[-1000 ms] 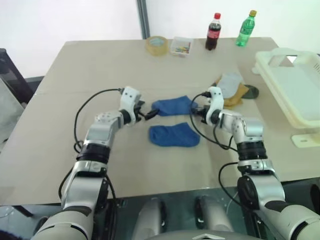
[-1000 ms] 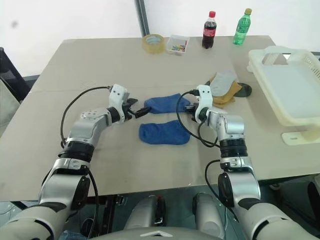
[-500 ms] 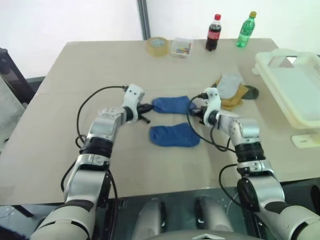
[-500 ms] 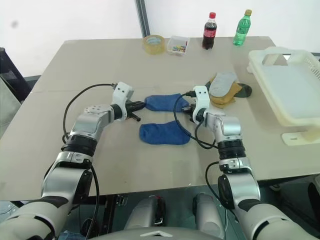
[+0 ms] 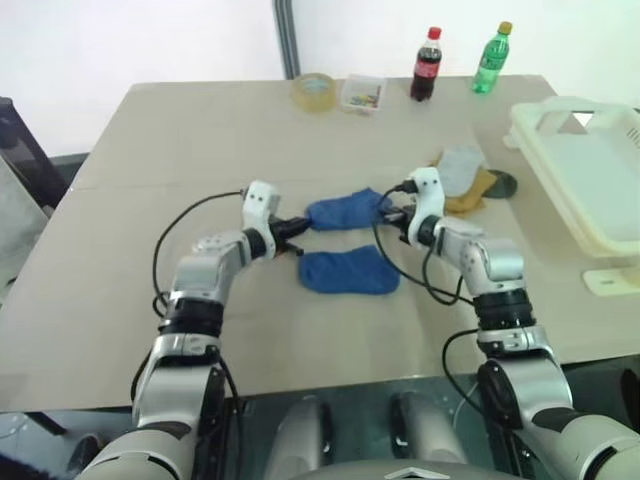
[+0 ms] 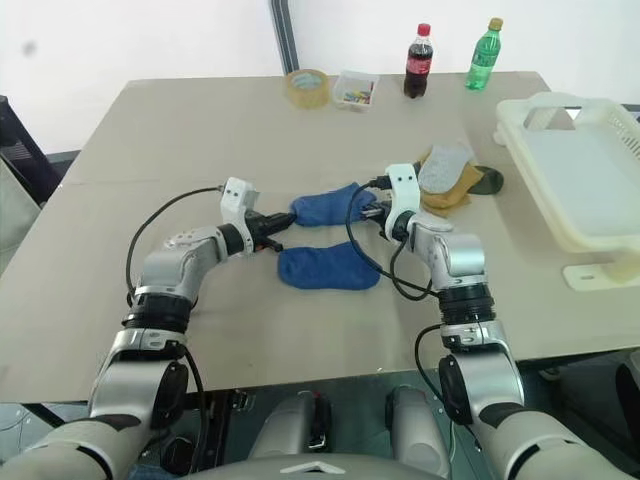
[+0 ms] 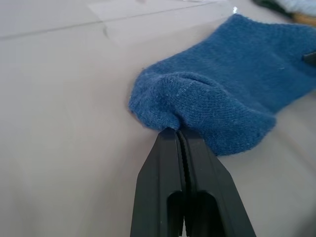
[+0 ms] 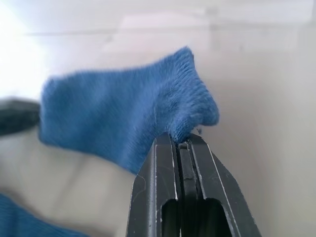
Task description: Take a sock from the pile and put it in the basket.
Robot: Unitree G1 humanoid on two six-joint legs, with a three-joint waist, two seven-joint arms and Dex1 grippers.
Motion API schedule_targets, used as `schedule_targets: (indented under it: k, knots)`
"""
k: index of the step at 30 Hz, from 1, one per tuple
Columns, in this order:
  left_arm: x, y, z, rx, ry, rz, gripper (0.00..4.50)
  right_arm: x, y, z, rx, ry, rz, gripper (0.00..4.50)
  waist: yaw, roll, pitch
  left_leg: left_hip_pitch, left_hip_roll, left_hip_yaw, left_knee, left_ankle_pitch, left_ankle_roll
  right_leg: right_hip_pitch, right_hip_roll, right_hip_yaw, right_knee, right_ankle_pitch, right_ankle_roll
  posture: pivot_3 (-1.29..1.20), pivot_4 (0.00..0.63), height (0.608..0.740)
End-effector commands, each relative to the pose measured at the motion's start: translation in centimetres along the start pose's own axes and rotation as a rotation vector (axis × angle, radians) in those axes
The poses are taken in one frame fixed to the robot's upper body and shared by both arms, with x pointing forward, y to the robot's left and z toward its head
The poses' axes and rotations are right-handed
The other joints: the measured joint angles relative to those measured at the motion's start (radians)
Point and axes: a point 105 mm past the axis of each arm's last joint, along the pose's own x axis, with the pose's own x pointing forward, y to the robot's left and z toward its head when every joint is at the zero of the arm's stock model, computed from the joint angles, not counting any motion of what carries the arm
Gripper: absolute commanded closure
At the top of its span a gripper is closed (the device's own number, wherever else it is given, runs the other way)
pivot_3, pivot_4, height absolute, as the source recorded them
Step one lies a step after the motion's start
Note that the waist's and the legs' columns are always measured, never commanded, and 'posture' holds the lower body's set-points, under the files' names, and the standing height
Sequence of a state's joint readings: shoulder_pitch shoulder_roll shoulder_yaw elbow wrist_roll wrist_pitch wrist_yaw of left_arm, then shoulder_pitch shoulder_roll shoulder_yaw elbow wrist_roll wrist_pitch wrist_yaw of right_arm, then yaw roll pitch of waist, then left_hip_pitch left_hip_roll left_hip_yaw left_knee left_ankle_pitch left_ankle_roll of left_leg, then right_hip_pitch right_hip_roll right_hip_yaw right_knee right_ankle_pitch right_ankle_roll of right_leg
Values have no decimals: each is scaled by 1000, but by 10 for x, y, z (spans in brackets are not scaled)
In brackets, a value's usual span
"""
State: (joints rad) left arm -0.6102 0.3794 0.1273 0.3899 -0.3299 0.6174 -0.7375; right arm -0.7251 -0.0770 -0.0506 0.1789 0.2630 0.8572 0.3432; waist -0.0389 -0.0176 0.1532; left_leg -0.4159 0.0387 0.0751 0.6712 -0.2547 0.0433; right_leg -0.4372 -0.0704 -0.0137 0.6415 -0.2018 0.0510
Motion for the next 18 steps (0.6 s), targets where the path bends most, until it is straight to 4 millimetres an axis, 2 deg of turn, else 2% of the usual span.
schedule_targets:
  k: [1,4,8,12,18]
  knots:
    - [-15,-8,16,-97,-98,-47,4482,-12,18,26,-34,-88,53,4500,-1,0,1,0,0,0,0,0,0,0,0,0,0,0,0,0,150,740]
    - [-32,-12,23,-149,-153,-73,4482,-22,24,33,-46,-109,65,4500,-1,-1,1,0,0,0,0,0,0,-1,0,0,1,0,0,0,150,740]
    - [-57,-32,32,-139,-181,-141,4482,-46,26,36,-48,-120,59,4500,1,-1,1,-1,1,0,0,0,0,-1,0,0,0,0,0,0,150,740]
    - [-78,-49,37,-139,-192,-194,4482,-73,26,24,-34,-86,42,4500,8,-1,1,-1,1,-1,0,0,0,-1,-1,0,0,0,0,0,150,740]
    - [-107,-60,21,-147,-115,-187,4482,-100,30,5,12,-29,2,4500,1,-1,1,0,1,-1,0,0,0,-1,0,0,0,0,0,0,150,740]
